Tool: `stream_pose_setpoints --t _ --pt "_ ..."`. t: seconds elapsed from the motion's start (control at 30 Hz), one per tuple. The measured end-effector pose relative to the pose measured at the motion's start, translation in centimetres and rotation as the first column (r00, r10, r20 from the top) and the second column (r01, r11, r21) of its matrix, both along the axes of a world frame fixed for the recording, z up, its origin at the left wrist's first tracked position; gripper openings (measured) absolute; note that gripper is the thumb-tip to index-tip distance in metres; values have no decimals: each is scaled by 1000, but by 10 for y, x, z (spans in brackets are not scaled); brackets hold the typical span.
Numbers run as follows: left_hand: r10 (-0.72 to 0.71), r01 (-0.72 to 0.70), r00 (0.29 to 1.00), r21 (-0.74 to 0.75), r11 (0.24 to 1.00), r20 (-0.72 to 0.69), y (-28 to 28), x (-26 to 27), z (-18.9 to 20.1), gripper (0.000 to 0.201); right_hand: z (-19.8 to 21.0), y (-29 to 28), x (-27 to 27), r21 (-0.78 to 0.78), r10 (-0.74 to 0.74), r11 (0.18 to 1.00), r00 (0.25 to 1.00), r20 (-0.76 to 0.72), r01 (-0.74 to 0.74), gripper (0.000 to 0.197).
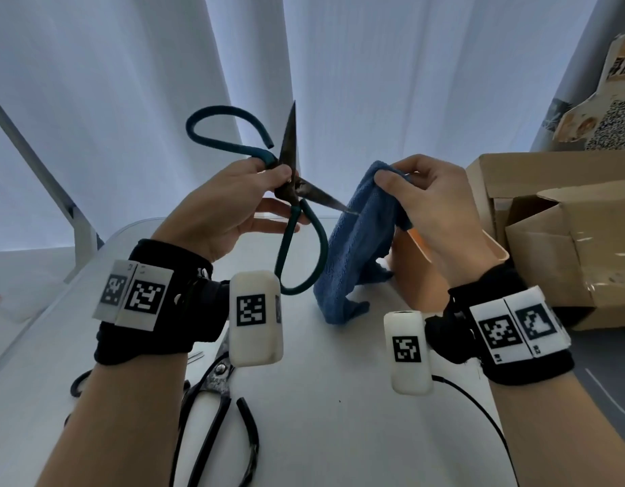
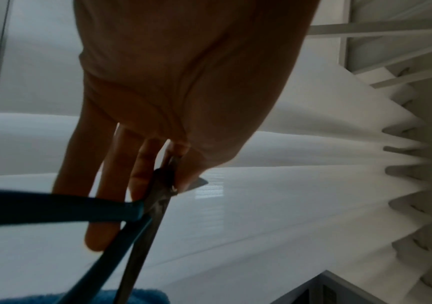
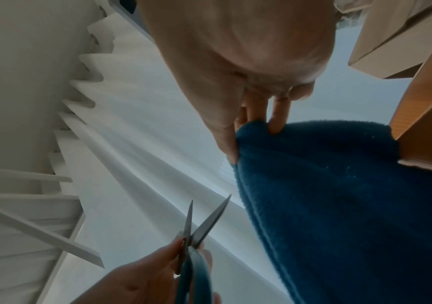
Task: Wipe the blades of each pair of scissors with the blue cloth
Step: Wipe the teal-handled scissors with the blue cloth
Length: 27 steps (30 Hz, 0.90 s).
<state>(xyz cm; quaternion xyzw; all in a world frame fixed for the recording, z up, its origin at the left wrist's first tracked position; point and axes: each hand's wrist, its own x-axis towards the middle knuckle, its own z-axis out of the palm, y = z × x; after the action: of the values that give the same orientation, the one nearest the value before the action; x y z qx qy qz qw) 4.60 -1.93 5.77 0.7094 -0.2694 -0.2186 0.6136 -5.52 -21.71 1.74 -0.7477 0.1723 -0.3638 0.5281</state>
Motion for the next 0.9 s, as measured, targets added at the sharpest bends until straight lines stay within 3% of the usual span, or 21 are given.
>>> stream_pose_setpoints --t 0.13,0.27,0.4,0.5,0.6,0.67,0.73,0.83,0.9 --pt "-59 57 998 81 995 28 -2 -3 -1 18 0 0 3 -19 -32 999 996 -84 30 10" --pt "-116 112 993 104 988 32 -3 -4 -2 18 4 5 1 71 -19 997 996 -87 25 3" --pt "-136 125 988 130 984 78 -3 -3 -2 18 12 12 -2 214 181 962 983 -39 -169 6" --pt "-139 123 984 146 982 107 -2 -1 -3 20 14 17 -4 239 383 893 923 46 -382 15" --pt "-127 102 981 167 981 144 -2 0 -4 25 13 20 -5 258 493 831 867 70 -493 30" --pt "-123 95 980 175 980 157 -3 0 -4 26 13 20 -6 226 512 832 858 37 -507 25" --pt "-123 88 977 193 977 176 -6 -2 -5 25 12 22 -7 203 527 833 850 -7 -514 6" --pt "-124 87 975 195 977 185 -11 -8 -5 25 11 27 -7 169 494 859 869 -28 -483 17" --pt "-110 81 977 159 984 180 -15 -11 -6 27 13 30 -9 152 468 875 884 -18 -460 15"
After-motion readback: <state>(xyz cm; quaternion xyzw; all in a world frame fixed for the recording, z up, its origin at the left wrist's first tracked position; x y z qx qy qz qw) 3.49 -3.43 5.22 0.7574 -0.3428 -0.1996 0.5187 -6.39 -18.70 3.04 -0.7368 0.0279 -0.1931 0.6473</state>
